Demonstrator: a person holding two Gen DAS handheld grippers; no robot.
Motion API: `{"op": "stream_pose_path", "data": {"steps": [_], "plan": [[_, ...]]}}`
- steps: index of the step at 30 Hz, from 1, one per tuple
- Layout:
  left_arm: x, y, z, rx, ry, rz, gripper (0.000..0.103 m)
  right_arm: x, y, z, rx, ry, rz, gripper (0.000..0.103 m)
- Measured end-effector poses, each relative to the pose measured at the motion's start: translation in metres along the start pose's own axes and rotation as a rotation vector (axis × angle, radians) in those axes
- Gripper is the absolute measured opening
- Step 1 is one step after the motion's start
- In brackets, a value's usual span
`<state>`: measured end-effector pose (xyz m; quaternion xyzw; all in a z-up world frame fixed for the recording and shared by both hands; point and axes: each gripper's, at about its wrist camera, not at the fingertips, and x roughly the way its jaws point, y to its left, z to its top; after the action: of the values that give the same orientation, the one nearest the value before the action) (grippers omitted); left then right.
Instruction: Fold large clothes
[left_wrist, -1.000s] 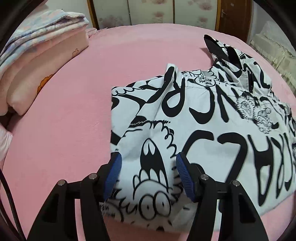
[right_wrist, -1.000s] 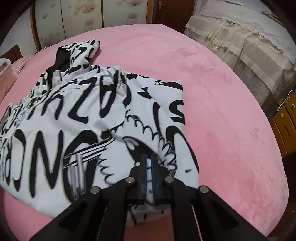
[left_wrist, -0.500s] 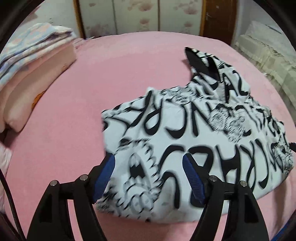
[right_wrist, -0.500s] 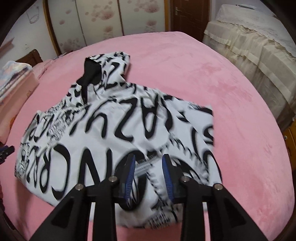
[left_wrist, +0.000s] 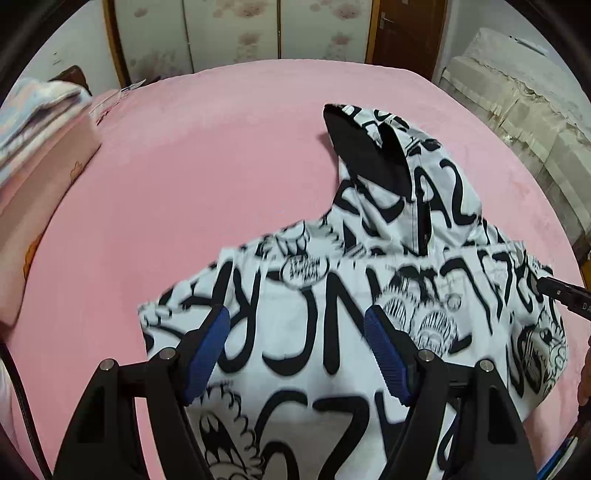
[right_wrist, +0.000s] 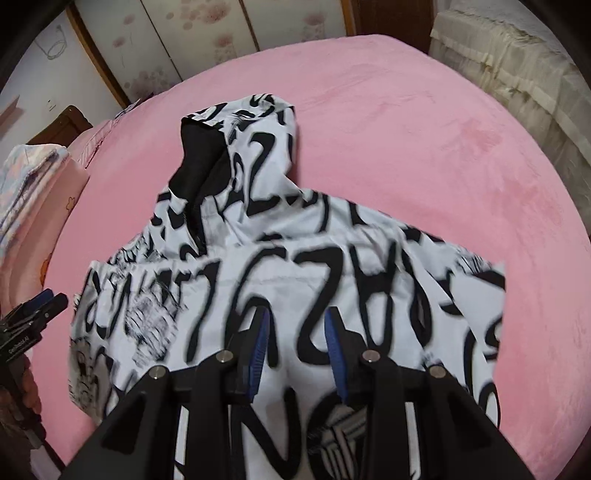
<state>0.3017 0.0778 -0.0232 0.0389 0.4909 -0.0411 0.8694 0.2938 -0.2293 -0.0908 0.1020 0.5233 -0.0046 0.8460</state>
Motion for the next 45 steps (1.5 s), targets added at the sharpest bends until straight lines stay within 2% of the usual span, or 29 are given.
{"op": "stream_pose_path", "data": {"steps": [7, 8, 11, 12, 16, 21, 23, 27, 36, 37, 38, 39, 40, 42, 45], "plan": [[0.012, -0.011, 0.062, 0.031, 0.001, 0.011, 0.074, 0.003, 0.019, 0.079, -0.016, -0.002, 0.018, 0.032], [0.017, -0.013, 0.070, 0.037, 0.002, 0.015, 0.074, 0.005, 0.021, 0.090, -0.020, -0.008, 0.016, 0.034], [0.035, -0.018, 0.098, 0.045, 0.007, 0.014, 0.074, 0.016, 0.026, 0.124, -0.022, -0.018, 0.012, 0.049], [0.040, -0.019, 0.104, 0.044, 0.008, 0.011, 0.074, 0.020, 0.026, 0.135, -0.019, -0.025, 0.014, 0.052], [0.080, -0.019, 0.139, 0.036, 0.057, -0.048, 0.074, 0.046, 0.025, 0.174, 0.010, -0.037, 0.026, 0.055], [0.145, -0.021, 0.175, -0.001, 0.130, -0.119, 0.074, 0.107, 0.017, 0.215, 0.052, -0.004, -0.001, 0.055], [0.170, -0.021, 0.188, -0.036, 0.148, -0.141, 0.074, 0.134, 0.009, 0.226, 0.087, 0.033, -0.003, 0.055], [0.212, -0.029, 0.205, -0.076, 0.163, -0.118, 0.074, 0.181, -0.009, 0.242, 0.176, 0.094, 0.012, 0.055], [0.266, -0.068, 0.202, 0.002, 0.235, -0.091, 0.073, 0.218, -0.010, 0.253, 0.159, 0.129, 0.064, 0.054], [0.269, -0.070, 0.201, 0.004, 0.234, -0.094, 0.062, 0.219, -0.008, 0.253, 0.150, 0.129, 0.078, 0.049], [0.270, -0.071, 0.200, 0.006, 0.230, -0.109, 0.052, 0.220, -0.007, 0.254, 0.136, 0.131, 0.085, 0.028], [0.271, -0.072, 0.200, 0.002, 0.234, -0.140, 0.025, 0.221, -0.004, 0.253, 0.119, 0.136, 0.084, 0.010], [0.271, -0.072, 0.200, -0.012, 0.244, -0.165, 0.011, 0.218, -0.001, 0.252, 0.095, 0.131, 0.082, 0.007], [0.266, -0.073, 0.202, -0.025, 0.238, -0.167, 0.005, 0.206, 0.006, 0.251, 0.053, 0.096, 0.073, 0.003], [0.242, -0.072, 0.202, -0.013, 0.194, -0.160, 0.003, 0.176, 0.011, 0.245, 0.024, 0.036, 0.114, 0.001]]}}
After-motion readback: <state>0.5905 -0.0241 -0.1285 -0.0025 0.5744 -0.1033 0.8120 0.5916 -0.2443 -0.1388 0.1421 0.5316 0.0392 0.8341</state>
